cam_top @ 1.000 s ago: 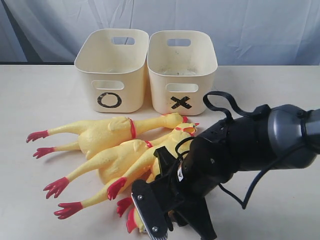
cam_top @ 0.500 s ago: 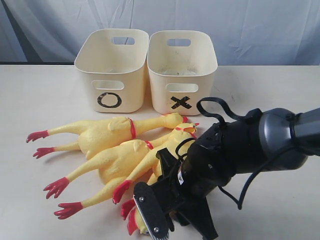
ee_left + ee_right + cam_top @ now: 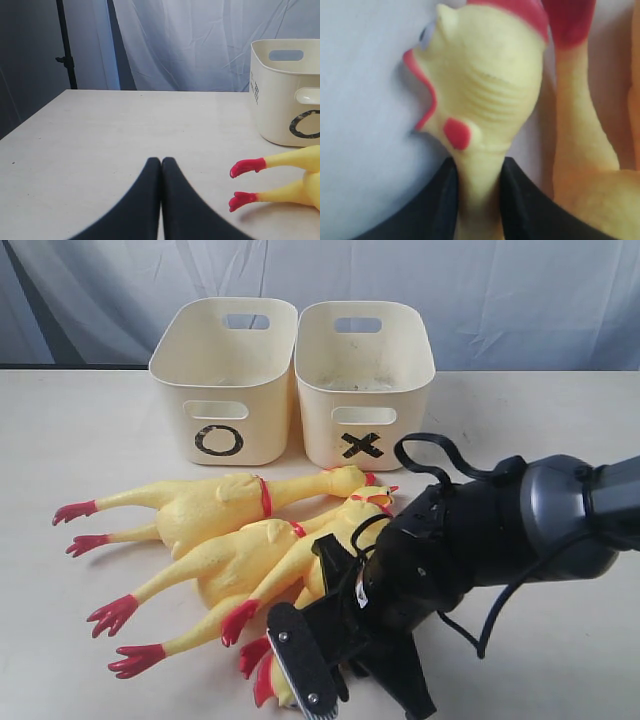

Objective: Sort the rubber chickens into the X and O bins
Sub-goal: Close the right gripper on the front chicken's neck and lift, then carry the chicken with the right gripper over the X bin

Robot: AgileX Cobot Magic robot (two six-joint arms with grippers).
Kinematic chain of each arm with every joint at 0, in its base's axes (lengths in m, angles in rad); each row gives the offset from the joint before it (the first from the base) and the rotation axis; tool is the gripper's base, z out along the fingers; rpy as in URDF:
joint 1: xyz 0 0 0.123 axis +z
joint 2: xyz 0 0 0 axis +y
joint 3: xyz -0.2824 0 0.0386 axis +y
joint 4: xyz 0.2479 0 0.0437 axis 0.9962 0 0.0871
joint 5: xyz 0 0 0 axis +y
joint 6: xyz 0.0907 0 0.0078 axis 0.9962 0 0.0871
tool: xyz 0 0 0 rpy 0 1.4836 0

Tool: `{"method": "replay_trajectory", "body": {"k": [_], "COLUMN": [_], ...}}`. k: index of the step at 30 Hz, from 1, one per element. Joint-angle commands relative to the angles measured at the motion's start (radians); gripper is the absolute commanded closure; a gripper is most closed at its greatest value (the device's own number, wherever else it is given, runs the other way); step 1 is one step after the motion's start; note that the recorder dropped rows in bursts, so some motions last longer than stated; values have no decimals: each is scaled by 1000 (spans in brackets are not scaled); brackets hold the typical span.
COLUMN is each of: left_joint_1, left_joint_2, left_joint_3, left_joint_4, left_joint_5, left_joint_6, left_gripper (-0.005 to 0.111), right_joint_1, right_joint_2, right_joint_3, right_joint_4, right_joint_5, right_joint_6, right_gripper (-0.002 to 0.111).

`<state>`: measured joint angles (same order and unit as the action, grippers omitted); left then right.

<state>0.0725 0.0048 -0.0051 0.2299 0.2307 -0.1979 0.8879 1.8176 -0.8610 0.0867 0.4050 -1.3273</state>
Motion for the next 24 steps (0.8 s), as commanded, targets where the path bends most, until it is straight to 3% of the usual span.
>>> {"method": "replay_trajectory", "body": {"k": [1, 7, 24], "left_joint_1": [4, 4, 4], "left_joint_2": [-5, -5, -5], "left_joint_3": [5, 5, 5], "left_joint_4": [-1, -1, -1], "left_joint_5": [1, 1, 1], "left_joint_6": [-2, -2, -2], "left_gripper": [106, 106, 106], "right_joint_1": [2, 9, 9], "right_joint_2": [-38, -93, -412], "right_joint_3": [-3, -3, -3], "right_joint_4": [0, 17, 508], "right_joint_5": [36, 148, 149], "right_joint_6": [4, 4, 4], "right_gripper": [109, 109, 109]}}
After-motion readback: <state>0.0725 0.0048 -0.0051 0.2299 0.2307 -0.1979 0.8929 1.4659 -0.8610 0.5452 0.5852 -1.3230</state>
